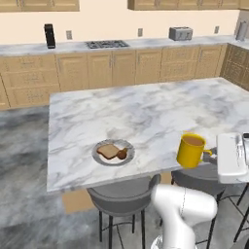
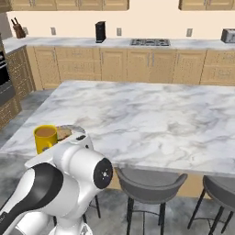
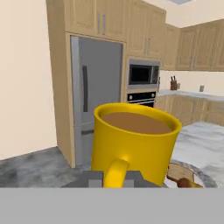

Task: Pick up the brewed coffee from the coffee machine and place it next to the breakfast plate on the dining counter.

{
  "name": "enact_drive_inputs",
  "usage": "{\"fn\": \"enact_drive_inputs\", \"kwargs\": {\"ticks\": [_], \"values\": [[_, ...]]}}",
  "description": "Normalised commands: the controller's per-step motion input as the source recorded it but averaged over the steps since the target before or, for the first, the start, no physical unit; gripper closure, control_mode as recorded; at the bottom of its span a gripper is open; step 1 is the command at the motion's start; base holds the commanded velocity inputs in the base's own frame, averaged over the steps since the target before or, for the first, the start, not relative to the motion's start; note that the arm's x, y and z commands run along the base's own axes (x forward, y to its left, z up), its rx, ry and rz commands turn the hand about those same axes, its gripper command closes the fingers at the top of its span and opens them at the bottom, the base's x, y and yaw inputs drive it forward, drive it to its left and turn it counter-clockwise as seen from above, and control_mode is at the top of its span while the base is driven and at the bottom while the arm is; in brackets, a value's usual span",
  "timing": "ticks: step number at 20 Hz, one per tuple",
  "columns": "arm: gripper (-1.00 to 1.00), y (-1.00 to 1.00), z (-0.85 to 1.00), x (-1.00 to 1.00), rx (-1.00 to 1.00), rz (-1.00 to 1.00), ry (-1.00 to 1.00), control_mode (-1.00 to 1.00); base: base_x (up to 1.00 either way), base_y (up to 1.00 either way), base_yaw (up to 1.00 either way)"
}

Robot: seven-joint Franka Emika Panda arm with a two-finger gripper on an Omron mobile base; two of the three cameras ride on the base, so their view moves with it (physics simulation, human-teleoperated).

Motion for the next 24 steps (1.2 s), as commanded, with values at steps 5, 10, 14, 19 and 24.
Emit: {"fn": "enact_drive_inputs", "kwargs": {"ticks": [5, 10, 14, 19, 24], "values": [[1.0, -0.05, -0.2, 0.12, 0.0, 0.04, 0.01, -1.0, 0.34, -0.74, 0.36], [1.0, -0.19, -0.66, 0.99, 0.0, 0.06, -0.02, -1.0, 0.0, 0.0, 0.0], [1.0, 0.49, -0.64, 1.0, -0.02, 0.0, -0.2, -1.0, 0.0, 0.0, 0.0], [1.0, 0.62, -0.81, 1.0, -0.07, 0.03, -0.11, -1.0, 0.0, 0.0, 0.0], [1.0, -0.06, -0.46, 0.72, -0.02, 0.14, -0.09, -1.0, 0.0, 0.0, 0.0]]}}
